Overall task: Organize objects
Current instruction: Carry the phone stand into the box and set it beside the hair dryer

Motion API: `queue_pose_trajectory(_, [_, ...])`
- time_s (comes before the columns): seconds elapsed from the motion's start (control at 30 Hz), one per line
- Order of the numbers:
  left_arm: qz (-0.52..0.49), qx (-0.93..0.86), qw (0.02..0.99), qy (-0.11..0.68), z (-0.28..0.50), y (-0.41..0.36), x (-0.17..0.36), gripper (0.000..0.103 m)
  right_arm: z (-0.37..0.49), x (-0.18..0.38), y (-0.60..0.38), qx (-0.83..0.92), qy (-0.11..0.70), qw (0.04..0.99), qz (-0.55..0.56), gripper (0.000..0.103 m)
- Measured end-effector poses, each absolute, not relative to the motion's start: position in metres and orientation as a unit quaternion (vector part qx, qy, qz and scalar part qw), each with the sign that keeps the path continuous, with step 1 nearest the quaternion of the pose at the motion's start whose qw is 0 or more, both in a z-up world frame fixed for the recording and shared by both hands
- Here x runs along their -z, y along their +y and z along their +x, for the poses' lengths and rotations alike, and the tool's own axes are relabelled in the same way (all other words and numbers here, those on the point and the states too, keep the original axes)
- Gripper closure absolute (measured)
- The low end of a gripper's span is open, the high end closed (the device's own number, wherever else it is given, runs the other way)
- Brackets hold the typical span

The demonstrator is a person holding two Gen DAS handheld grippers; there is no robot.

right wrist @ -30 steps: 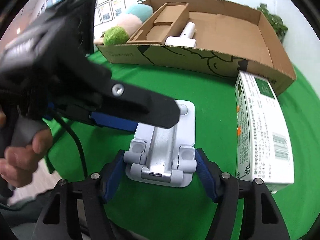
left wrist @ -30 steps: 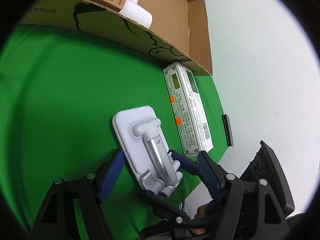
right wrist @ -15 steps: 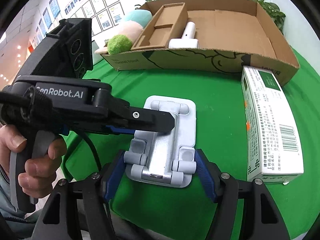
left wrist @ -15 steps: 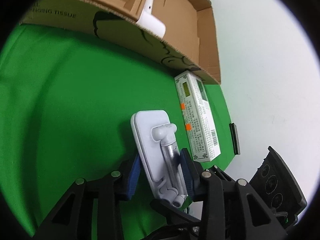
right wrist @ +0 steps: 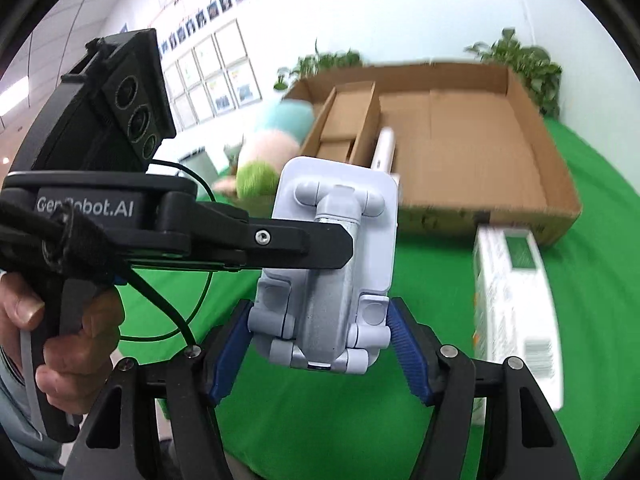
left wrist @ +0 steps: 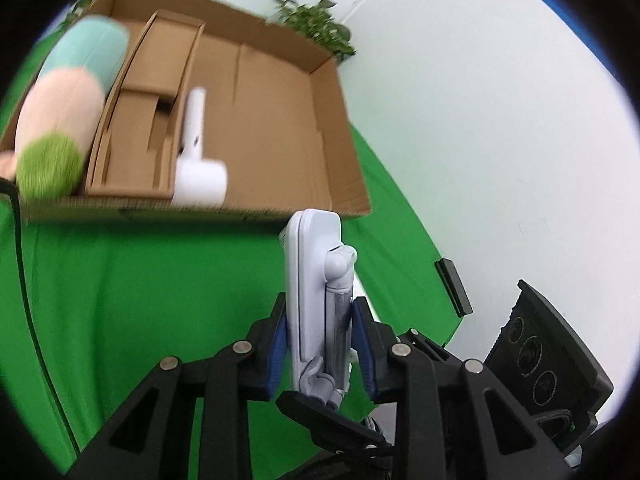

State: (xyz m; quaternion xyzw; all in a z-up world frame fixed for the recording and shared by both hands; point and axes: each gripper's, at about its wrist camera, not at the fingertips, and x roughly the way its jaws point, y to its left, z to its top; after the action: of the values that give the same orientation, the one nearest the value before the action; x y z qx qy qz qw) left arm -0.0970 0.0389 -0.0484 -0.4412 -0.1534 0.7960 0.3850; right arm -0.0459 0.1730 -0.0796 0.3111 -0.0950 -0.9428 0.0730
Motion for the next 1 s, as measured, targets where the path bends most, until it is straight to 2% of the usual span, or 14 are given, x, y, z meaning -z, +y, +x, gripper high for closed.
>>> queue_pose_trajectory(0.3, [-0.388,-0.818,0.411,-0.106,-0.120,0.062,-0.006,0.076,-0.071,0.029,0.202,0.957,-0.094,0.069,0.265,0.039])
queue_pose_trajectory(0.67, [-0.391,-0.825,0.398,-0.093,-0.191,0.092,-0.048,0.077,-0.143,-0.023,0.250,0.945,-0.124,0.084,0.292,0.039])
queue_pose_trajectory(0.87, [-0.418,-0.817,0.386,-0.090,-0.228,0.101,-0.044,0.077,-0.181,-0.022,0.270,0.929,-0.160,0.095,0.321,0.039])
queue_pose_trajectory(1.0, [-0.438,-0.811,0.377,-0.094,-0.244,0.104,-0.027,0.079,-0.201,-0.001,0.284,0.910,-0.200,0.114,0.346,0.039])
